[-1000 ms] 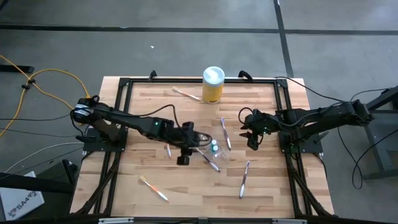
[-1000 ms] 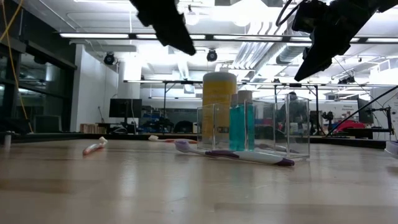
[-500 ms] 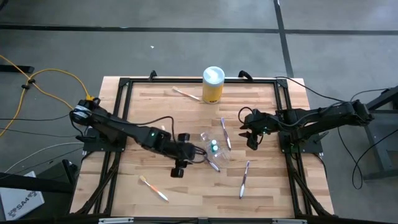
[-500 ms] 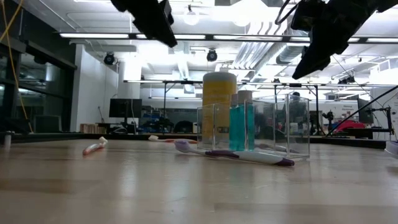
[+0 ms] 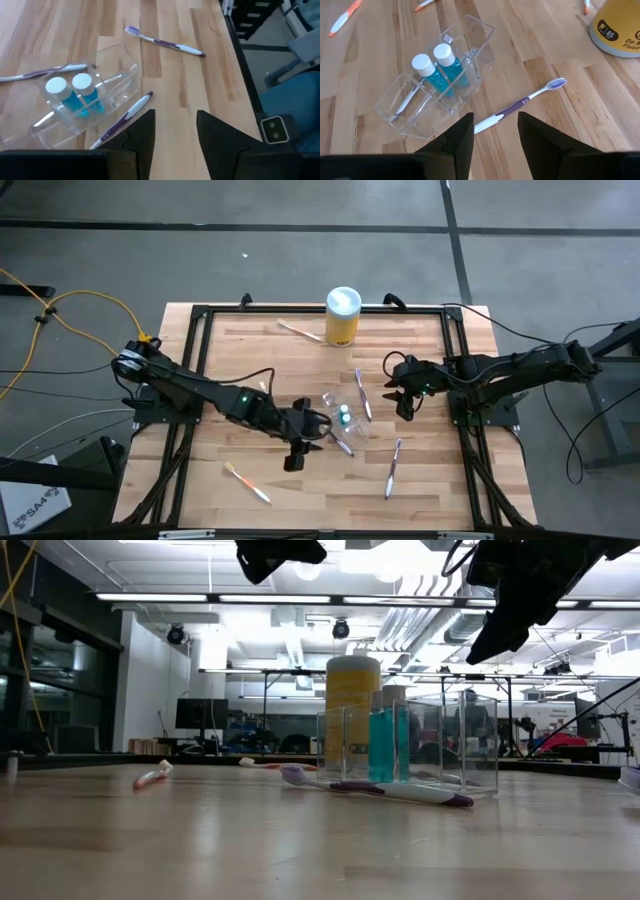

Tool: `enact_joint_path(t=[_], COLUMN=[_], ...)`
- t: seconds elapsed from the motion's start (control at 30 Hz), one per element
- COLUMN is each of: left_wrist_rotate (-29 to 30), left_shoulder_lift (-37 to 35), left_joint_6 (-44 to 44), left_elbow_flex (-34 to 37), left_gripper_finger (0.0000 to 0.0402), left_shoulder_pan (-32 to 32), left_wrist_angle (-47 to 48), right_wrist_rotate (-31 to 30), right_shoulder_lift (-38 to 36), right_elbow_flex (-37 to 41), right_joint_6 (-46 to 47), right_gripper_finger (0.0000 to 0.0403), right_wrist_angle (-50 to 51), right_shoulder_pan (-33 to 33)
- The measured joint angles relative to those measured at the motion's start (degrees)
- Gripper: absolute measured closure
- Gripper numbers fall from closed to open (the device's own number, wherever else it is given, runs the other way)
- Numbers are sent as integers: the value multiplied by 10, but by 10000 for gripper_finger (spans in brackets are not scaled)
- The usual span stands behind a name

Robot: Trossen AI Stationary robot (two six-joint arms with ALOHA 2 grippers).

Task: Pick & Place toothbrushing station
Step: Put the top orange toothbrush into the top compartment of the transparent organizer

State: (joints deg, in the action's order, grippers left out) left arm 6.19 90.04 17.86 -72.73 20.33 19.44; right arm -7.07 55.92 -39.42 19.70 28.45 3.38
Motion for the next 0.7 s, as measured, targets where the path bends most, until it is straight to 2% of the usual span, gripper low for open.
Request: enact_joint_path(t=[0.1, 0.23, 0.37, 0.43, 0.53, 0.6, 0.7], left_wrist_rotate=[0, 3, 19, 45, 117, 159, 179], left_shoulder_lift=[0, 0, -2, -7, -31, -56, -109], left_joint_6=[-2, 57, 70, 70, 45, 37, 49], left_elbow_flex=[0, 0, 0, 1, 13, 36, 98], left_gripper_finger=[264, 264, 264, 264, 264, 264, 264], left_shoulder_pan=[0, -4, -14, -17, -15, -19, -37], left_wrist_angle=[-9, -9, 39, 61, 66, 64, 46], right_wrist_rotate=[0, 0, 0, 0, 3, 11, 16], right_shoulder_lift=[0, 0, 0, 0, 0, 0, 0], right_elbow_flex=[0, 0, 0, 0, 0, 0, 0], right_joint_6=[0, 0, 5, 12, 15, 15, 15], right_gripper_finger=[259, 259, 259, 259, 259, 259, 259], right_wrist_angle=[0, 0, 0, 1, 1, 2, 6], right_shoulder_pan=[0, 0, 0, 0, 0, 0, 0])
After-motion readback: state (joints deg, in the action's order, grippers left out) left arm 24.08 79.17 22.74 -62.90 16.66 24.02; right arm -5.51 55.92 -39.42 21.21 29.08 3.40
